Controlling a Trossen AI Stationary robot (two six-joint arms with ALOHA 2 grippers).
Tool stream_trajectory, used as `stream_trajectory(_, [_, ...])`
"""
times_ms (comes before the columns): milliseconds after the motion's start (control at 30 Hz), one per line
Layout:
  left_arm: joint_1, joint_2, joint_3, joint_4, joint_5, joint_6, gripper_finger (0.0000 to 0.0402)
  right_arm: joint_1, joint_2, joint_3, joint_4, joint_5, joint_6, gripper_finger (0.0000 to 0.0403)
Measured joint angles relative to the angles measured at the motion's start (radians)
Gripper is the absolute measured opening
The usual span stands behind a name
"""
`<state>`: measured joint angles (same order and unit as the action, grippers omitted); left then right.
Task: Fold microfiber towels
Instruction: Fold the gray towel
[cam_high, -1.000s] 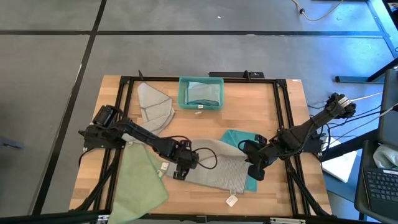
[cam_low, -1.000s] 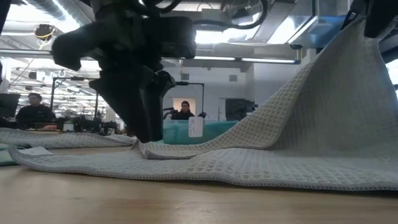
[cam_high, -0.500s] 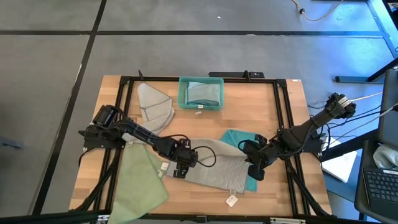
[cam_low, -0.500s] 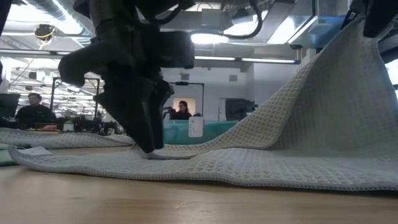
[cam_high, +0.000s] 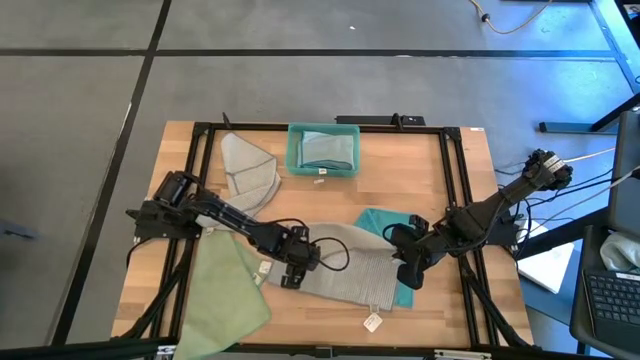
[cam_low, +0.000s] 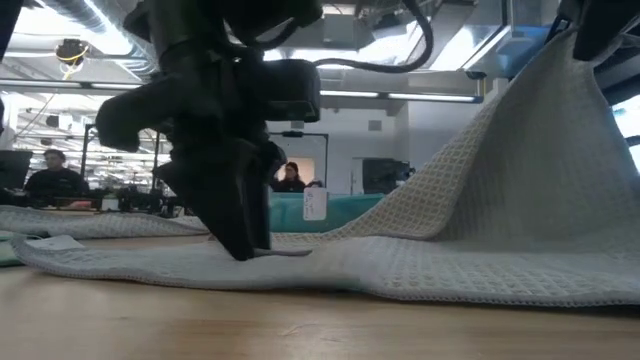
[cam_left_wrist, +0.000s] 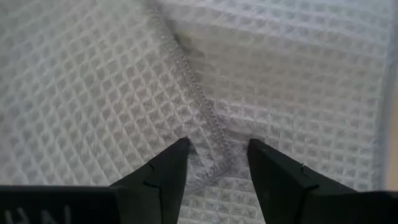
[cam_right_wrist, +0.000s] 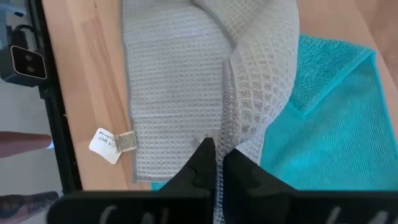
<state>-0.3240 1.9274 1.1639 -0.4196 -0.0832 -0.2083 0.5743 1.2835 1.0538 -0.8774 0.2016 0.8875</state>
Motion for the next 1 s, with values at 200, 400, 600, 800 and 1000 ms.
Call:
stream_trajectory(200, [-0.023, 0.009, 0.001, -0.005, -0.065, -0.048, 0.0163, 0.001, 0.000, 0.000, 0.000, -0.012, 0.020, 0.0010])
stream_trajectory(400, [-0.022, 0.006, 0.001, -0.010, -0.068, -0.051, 0.0163, 0.001, 0.000, 0.000, -0.001, -0.012, 0.013, 0.0010])
stream_trajectory(600, [-0.021, 0.008, 0.022, -0.055, -0.065, -0.051, 0.0140, 0.001, 0.000, 0.000, -0.001, -0.012, 0.002, 0.0010])
stream_trajectory(800, [-0.010, 0.011, 0.056, -0.125, -0.064, -0.046, 0.0081, 0.001, 0.000, 0.000, -0.001, -0.012, -0.003, 0.0010])
stream_trajectory(1000, [-0.002, 0.011, 0.062, -0.134, -0.003, -0.046, 0.0033, 0.001, 0.000, 0.000, -0.001, -0.011, -0.005, 0.0010])
